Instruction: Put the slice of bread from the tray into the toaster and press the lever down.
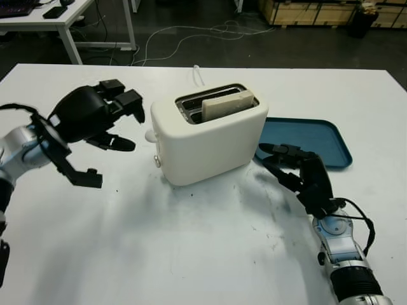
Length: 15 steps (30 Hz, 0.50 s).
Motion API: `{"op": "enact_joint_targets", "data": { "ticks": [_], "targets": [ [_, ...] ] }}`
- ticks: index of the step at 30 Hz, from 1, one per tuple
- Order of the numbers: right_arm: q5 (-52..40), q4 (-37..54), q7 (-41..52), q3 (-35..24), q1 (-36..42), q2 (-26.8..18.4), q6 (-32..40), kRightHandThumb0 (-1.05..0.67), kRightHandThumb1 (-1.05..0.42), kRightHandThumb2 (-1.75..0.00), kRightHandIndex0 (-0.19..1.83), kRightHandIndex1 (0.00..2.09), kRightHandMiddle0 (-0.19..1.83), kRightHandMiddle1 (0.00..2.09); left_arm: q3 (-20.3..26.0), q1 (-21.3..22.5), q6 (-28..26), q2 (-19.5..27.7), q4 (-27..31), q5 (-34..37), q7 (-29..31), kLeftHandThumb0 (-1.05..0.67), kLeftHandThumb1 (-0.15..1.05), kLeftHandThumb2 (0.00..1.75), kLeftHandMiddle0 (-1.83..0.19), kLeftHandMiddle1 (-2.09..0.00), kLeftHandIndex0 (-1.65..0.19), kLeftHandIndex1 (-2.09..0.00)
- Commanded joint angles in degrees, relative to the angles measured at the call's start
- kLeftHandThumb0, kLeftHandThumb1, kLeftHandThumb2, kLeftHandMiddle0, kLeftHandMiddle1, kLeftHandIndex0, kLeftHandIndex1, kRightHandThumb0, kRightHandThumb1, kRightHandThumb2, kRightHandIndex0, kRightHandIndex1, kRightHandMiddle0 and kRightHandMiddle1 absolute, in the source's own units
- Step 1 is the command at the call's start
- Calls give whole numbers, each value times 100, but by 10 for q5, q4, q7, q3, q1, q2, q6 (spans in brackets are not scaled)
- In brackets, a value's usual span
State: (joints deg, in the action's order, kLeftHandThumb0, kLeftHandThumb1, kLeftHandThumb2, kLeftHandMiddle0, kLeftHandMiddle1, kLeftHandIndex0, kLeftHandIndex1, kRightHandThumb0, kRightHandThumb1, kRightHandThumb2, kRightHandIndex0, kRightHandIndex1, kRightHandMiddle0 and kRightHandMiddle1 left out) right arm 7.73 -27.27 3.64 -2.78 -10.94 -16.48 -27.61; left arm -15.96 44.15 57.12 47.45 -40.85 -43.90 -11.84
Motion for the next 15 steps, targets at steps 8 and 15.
{"op": "enact_joint_targets", "data": {
  "ticks": [8,15],
  "targets": [
    [-8,0,3,-1,-4,1,8,-64,-92,-17,66,90,94,1,-12,3,-14,-26,4,20,53,-83,92,58,-57,-175,0,-174],
    [-10,-3,3,-2,-7,2,9,-63,-92,-17,66,92,95,1,-1,-18,-22,-23,38,53,89,-79,92,52,-55,-175,-2,-170]
  ]
}}
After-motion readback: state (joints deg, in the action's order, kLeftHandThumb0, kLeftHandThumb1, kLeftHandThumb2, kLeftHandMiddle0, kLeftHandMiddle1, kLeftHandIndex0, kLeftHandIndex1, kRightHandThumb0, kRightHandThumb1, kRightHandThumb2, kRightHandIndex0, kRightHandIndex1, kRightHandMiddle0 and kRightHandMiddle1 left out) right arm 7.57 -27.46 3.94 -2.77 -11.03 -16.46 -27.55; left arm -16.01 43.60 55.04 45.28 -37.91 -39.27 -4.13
